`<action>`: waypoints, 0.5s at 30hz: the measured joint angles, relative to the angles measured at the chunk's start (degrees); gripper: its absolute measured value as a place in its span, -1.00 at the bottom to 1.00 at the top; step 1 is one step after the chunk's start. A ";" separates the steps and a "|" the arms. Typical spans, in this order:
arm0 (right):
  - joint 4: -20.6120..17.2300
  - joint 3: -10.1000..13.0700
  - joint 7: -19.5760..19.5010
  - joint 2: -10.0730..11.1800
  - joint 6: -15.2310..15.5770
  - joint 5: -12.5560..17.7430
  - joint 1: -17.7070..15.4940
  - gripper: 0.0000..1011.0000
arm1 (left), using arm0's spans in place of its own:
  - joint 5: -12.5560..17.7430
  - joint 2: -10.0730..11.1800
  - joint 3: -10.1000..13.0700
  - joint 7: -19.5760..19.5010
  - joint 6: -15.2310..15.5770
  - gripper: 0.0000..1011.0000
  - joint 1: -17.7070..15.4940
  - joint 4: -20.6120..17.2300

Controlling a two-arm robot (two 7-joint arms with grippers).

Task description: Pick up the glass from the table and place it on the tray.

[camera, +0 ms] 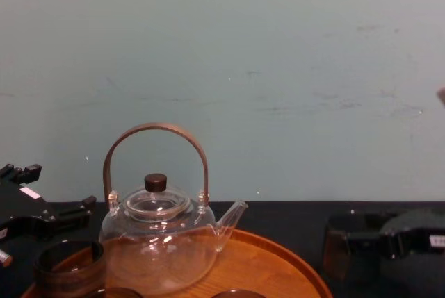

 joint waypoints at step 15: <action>-9.73 0.64 1.44 3.31 -0.04 2.99 -0.72 0.78 | 0.00 0.00 0.00 0.00 0.00 0.98 0.00 0.00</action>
